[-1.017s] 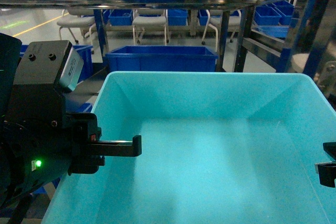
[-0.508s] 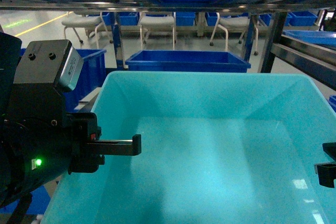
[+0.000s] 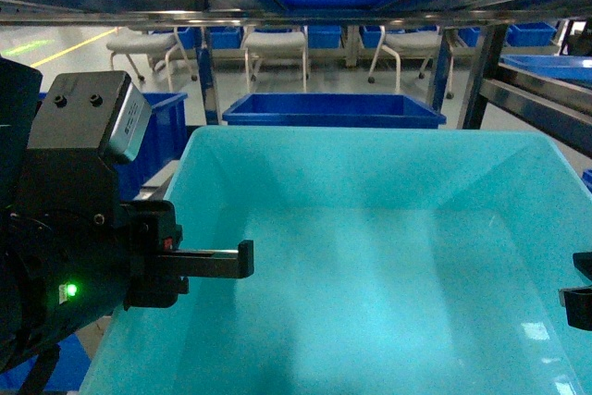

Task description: Organize blue bins on left shelf correctly

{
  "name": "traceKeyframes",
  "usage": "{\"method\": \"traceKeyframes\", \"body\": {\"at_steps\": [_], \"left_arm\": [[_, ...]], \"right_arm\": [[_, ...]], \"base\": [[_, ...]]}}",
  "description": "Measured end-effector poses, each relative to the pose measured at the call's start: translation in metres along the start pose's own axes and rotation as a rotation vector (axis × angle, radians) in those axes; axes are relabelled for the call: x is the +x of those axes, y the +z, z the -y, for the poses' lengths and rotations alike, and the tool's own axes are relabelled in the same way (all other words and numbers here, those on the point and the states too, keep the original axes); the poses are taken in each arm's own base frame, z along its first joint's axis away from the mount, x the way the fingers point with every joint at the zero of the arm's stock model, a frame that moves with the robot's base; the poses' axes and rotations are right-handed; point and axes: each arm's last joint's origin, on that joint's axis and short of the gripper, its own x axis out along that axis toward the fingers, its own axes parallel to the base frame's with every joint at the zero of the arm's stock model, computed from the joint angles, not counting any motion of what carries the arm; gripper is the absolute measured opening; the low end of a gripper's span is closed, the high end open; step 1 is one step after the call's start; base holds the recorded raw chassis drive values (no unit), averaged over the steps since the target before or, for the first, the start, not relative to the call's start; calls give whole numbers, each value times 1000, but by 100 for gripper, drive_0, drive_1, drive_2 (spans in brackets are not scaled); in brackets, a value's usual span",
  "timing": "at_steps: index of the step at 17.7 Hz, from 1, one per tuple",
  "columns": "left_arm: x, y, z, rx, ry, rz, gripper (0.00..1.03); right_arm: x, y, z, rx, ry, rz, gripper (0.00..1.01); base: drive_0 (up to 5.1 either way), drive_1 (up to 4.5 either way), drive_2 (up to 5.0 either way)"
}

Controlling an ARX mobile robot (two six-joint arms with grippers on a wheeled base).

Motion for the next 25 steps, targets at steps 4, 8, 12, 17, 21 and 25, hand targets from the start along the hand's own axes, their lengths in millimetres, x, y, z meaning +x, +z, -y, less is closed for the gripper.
{"method": "traceKeyframes", "body": {"at_steps": [4,8,12,17,21,25], "left_arm": [[1,1,-2,-5,9,2,2],[0,0,-1,-2,4,0,2],[95,12,-10,-4,55,-91,2],[127,-5,-4,5,65,-174,2],[130,0,-3,1,66,-148,2],[133,7,-1,5,74,-135,2]], "right_arm": [[0,0,-2,-3,5,3,2],[0,0,0,0,1,1,2],[100,23,5,3,-13,-103,2],[139,10,7,5,-34,-204,2],[143,18,7,3,-46,-184,2],[145,25,8,4,-46,-174,2]], "base": [[-3,-3,-3],[-10,-10,-10],[0,0,0],[0,0,0],[0,0,0],[0,0,0]]}}
